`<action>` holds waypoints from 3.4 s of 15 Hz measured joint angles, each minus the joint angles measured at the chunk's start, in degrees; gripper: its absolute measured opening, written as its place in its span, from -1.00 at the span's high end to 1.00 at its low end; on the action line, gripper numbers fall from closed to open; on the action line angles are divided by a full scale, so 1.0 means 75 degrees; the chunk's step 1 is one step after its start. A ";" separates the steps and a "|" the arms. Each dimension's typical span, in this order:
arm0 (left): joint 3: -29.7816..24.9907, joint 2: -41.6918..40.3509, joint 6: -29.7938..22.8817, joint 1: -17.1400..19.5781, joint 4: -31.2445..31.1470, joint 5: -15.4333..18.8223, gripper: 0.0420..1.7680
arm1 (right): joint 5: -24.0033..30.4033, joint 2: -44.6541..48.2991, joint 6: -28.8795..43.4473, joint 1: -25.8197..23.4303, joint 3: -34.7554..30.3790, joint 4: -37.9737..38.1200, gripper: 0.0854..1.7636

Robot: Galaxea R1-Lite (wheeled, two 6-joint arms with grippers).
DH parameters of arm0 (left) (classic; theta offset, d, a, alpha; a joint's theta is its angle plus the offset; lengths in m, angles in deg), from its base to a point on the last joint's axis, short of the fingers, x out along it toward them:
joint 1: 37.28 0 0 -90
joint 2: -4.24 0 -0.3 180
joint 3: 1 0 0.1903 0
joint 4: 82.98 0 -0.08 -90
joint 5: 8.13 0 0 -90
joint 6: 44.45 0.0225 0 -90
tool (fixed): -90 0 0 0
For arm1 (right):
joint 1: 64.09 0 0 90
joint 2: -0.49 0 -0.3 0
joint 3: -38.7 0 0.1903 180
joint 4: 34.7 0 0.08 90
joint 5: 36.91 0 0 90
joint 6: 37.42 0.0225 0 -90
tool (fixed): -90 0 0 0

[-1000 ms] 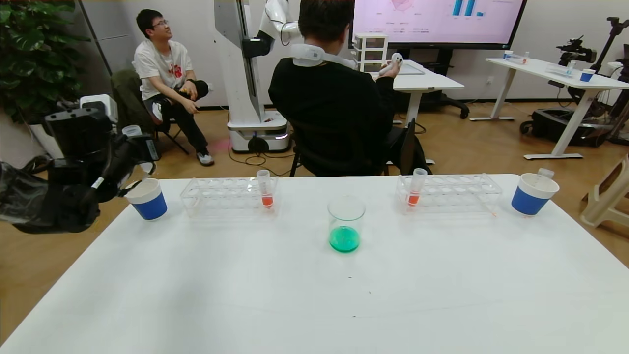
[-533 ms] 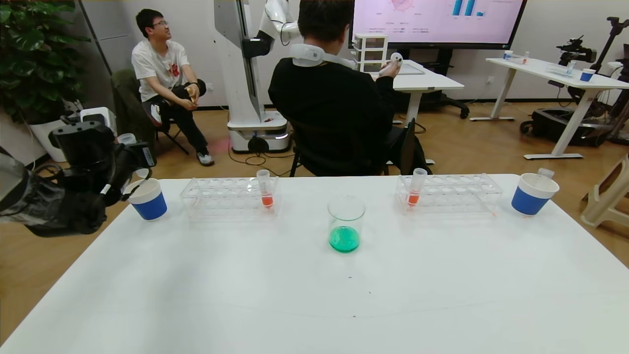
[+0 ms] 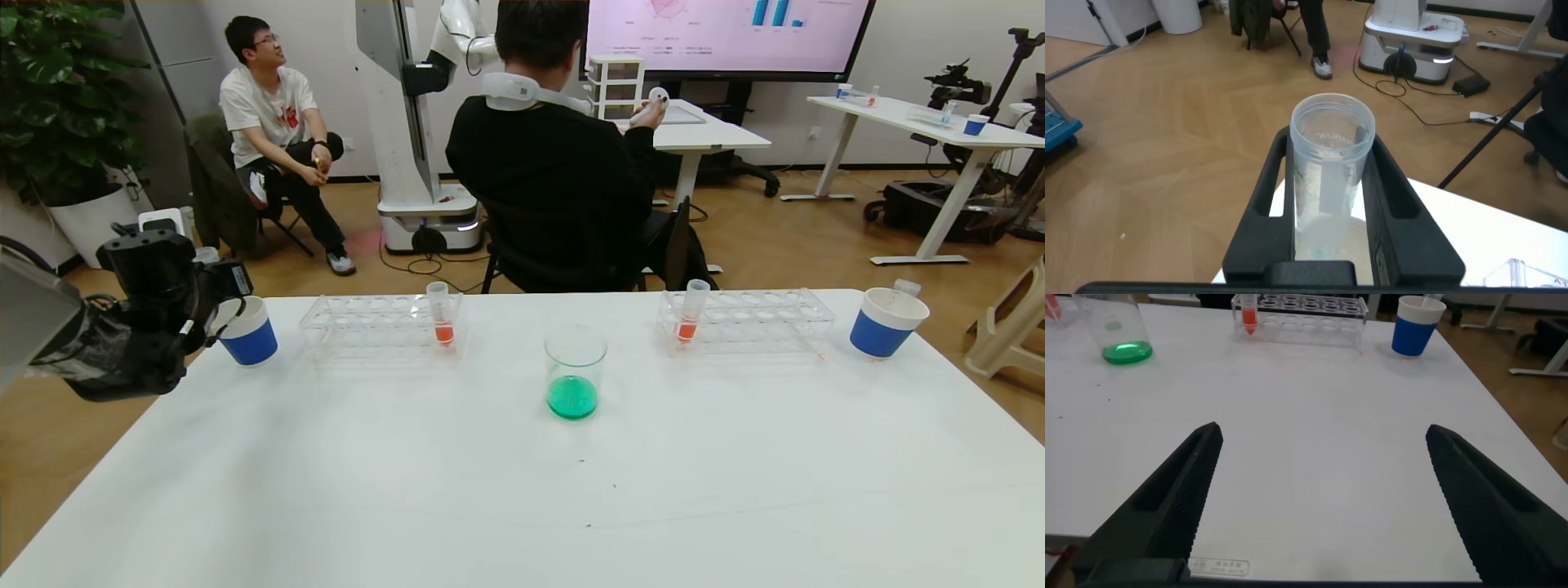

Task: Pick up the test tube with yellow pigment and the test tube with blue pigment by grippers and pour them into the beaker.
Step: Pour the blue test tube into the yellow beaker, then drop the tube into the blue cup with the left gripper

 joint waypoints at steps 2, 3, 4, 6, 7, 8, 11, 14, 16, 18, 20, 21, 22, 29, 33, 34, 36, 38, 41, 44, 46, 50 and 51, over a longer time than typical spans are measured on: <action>-0.0096 0.0163 0.0011 0.0021 0.0011 -0.0007 0.47 | 0.0000 0.0000 0.0000 0.0000 0.0000 -0.0003 -0.97; -0.0180 0.0244 0.0018 0.0033 0.0063 -0.0011 0.47 | 0.0003 0.0000 0.0000 0.0000 0.0000 0.0000 -0.97; -0.0289 0.0309 -0.0034 0.0026 0.0323 -0.0011 0.47 | 0.0003 0.0000 0.0000 0.0000 0.0000 0.0000 -0.97; -0.0522 0.0471 -0.0067 -0.0018 0.1014 0.0011 0.47 | 0.0003 0.0000 0.0000 0.0000 0.0000 0.0000 -0.97; -0.0595 0.0548 -0.0033 -0.0044 0.1099 0.0015 0.47 | 0.0003 0.0000 0.0000 0.0000 0.0000 0.0000 -0.97; -0.0618 0.0593 -0.0029 -0.0052 0.1092 0.0023 0.47 | 0.0003 0.0000 0.0000 0.0000 0.0000 0.0000 -0.97; -0.0639 0.0611 0.0003 -0.0055 0.1086 0.0029 0.23 | 0.0000 0.0000 0.0000 0.0000 0.0000 0.0000 -0.97; -0.0636 0.0577 0.0003 -0.0063 0.1107 0.0029 -0.88 | 0.0003 0.0000 0.0003 0.0000 0.0000 0.0000 -0.97; -0.0603 0.0468 0.0003 -0.0063 0.1086 0.0029 -0.98 | 0.0003 0.0000 0.0000 0.0000 0.0000 0.0000 -0.97; -0.0548 0.0224 0.0000 -0.0203 0.0868 0.0029 -0.98 | 0.0003 0.0000 0.0000 0.0000 0.0000 0.0000 -0.97; -0.0489 -0.0102 -0.0023 -0.0665 0.0465 0.0003 -0.98 | 0.0000 0.0000 0.0000 0.0000 0.0000 0.0000 -0.97; -0.0475 -0.0268 -0.0033 -0.0962 0.0364 -0.0026 -0.98 | -0.0002 0.0000 0.0000 0.0000 0.0000 0.0000 -0.97; -0.0475 -0.0447 -0.0033 -0.1300 0.0310 -0.0050 -0.98 | 0.0003 0.0000 0.0003 0.0000 0.0000 0.0000 -0.97; -0.1396 -0.2697 0.0387 -0.2280 -0.0348 0.0089 -0.98 | 0.0003 0.0000 0.0000 0.0000 0.0000 0.0000 -0.97; -0.2290 -0.4762 0.0572 -0.2251 -0.1201 0.0533 -0.98 | 0.0003 0.0000 0.0000 0.0000 0.0000 0.0000 -0.97; -0.2521 -0.5333 0.0657 -0.2245 -0.1463 0.0603 -0.98 | 0.0003 0.0000 0.0003 0.0000 0.0000 0.0000 -0.97; -0.2999 -0.6542 0.0795 -0.2215 -0.2076 0.0691 -0.98 | 0.0000 0.0000 0.0000 0.0000 0.0000 0.0000 -0.97; -0.3421 -0.7794 0.0847 -0.2196 -0.2810 0.0949 -0.98 | 0.0000 0.0000 0.0003 0.0000 0.0000 -0.0003 -0.97; -0.3943 -0.9640 0.0876 -0.2186 -0.4116 0.1284 -0.98 | 0.0003 0.0000 0.0000 0.0000 0.0000 0.0000 -0.97; -0.4288 -1.1334 0.0902 -0.2159 -0.5721 0.1343 -0.98 | 0.0003 0.0000 0.0000 0.0000 0.0000 0.0000 -0.97; -0.4380 -1.2378 0.0935 -0.2056 -0.7048 0.1227 -0.98 | 0.0000 0.0000 0.0000 0.0000 0.0000 -0.0003 -0.97; -0.4514 -1.4198 0.0980 -0.1741 -0.8392 0.1070 -0.98 | 0.0003 0.0000 0.0000 0.0000 0.0000 0.0000 -0.97; -0.4663 -1.4616 0.0990 -0.1733 -0.8421 0.1136 -0.98 | 0.0000 0.0000 0.0000 0.0000 0.0000 0.0003 -0.97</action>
